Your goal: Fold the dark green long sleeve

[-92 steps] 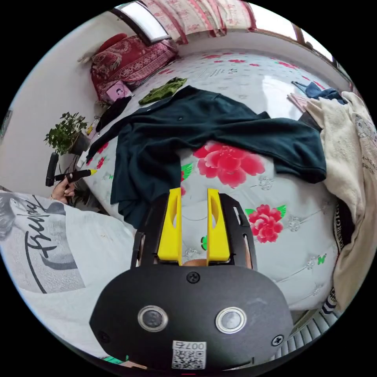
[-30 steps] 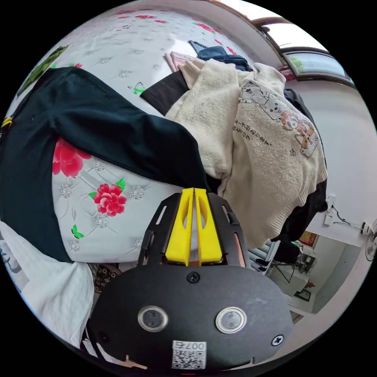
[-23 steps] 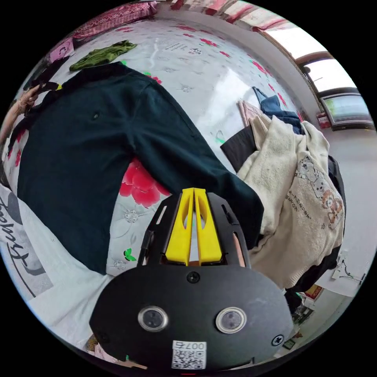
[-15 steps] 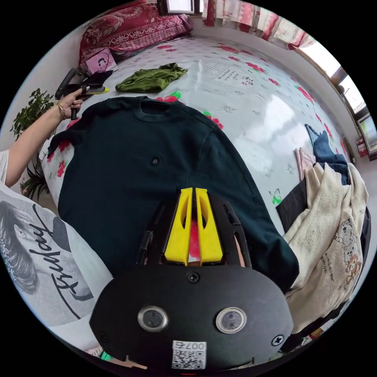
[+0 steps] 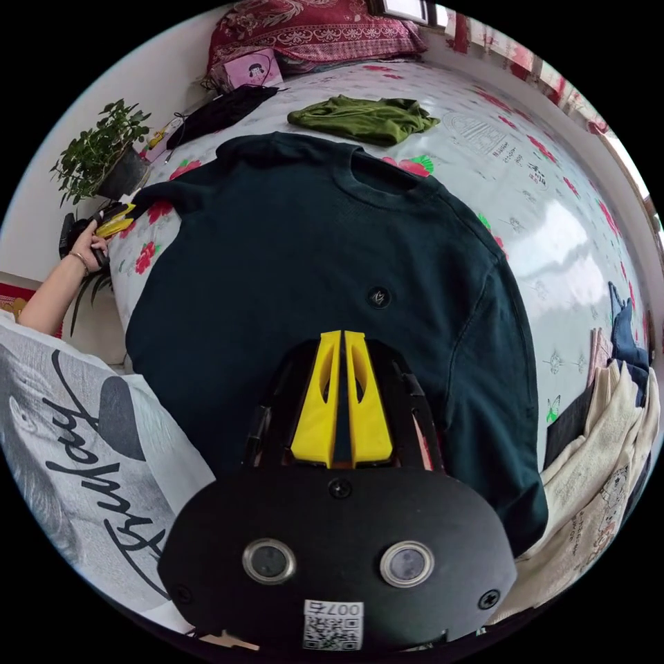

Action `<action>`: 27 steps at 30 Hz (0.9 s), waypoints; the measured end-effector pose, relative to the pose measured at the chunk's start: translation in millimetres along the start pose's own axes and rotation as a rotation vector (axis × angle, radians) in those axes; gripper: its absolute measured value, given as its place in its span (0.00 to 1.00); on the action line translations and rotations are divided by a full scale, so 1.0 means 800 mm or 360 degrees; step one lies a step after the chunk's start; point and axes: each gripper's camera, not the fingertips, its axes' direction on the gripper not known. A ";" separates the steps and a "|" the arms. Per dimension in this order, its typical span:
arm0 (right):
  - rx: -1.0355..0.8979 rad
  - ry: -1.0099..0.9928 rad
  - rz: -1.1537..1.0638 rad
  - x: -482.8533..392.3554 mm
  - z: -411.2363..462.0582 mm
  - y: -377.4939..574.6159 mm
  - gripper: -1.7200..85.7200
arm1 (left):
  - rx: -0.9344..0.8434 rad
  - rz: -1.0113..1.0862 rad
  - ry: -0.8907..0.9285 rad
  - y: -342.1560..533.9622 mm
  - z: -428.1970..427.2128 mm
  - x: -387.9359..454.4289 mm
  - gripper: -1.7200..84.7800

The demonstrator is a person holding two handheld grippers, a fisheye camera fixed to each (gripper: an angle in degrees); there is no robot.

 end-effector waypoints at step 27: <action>0.0334 -0.0113 0.0510 0.101 -0.074 0.178 0.03 | -0.0795 0.2459 0.1071 0.437 -0.032 0.344 0.07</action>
